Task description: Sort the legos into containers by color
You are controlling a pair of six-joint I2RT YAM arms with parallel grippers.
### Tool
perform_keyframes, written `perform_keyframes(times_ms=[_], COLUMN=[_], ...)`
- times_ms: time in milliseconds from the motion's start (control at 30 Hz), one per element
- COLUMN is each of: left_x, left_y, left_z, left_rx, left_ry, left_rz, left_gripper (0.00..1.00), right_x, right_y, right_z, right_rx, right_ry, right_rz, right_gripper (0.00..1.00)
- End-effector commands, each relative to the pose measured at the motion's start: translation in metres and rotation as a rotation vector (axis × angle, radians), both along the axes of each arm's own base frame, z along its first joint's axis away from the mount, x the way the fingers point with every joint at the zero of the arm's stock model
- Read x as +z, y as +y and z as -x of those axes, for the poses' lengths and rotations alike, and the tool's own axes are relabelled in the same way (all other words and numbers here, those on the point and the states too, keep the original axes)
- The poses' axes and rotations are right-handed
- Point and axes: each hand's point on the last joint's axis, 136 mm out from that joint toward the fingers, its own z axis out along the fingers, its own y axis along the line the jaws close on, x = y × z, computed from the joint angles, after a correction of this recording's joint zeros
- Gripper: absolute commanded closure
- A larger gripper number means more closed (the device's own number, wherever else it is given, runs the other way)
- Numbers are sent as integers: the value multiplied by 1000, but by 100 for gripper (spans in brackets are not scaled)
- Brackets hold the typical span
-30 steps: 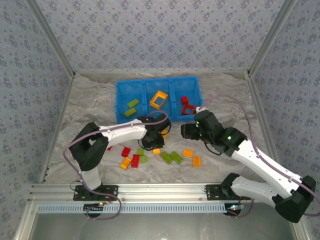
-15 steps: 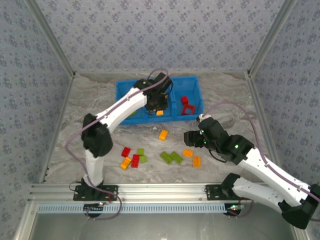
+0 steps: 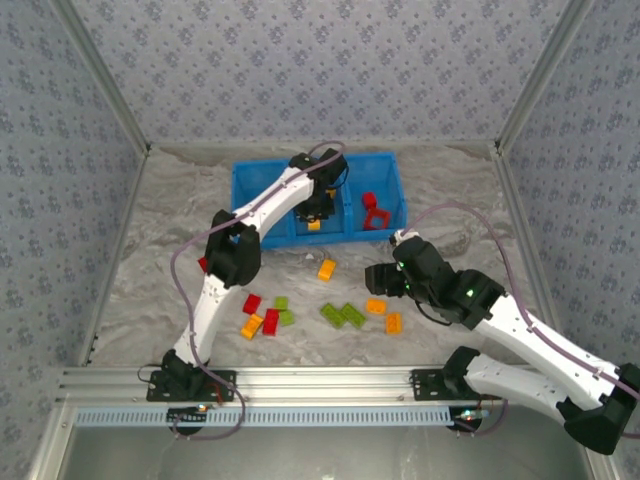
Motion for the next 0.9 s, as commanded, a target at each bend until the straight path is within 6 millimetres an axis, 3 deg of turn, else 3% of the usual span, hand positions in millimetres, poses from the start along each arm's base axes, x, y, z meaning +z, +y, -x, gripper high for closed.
perform_keyframes(times_ms=[0, 133, 233, 400, 533, 600, 700, 867], left_x=[1, 16, 34, 69, 120, 145, 172, 188], left_y=[1, 2, 1, 2, 15, 33, 75, 173], left_z=[5, 6, 5, 6, 11, 17, 31, 90], left_rx=[-22, -26, -31, -26, 4, 38, 127, 322], left_ry=[25, 2, -27, -80, -157, -192, -237, -299], left_rz=[-18, -7, 18, 60, 108, 133, 160, 139], left_gripper=[72, 56, 47, 46, 46, 46, 47, 48], right_x=[-2, -10, -20, -31, -43, -50, -59, -79], right_y=[-1, 9, 30, 74, 124, 145, 177, 240], right_z=[2, -1, -2, 4, 27, 35, 42, 31], right_rx=[5, 45, 146, 326, 545, 619, 694, 766], right_ry=[2, 20, 8, -35, -50, -48, -45, 11], right_rz=[11, 38, 93, 145, 155, 180, 175, 213], right_gripper=[24, 24, 24, 23, 23, 23, 22, 22])
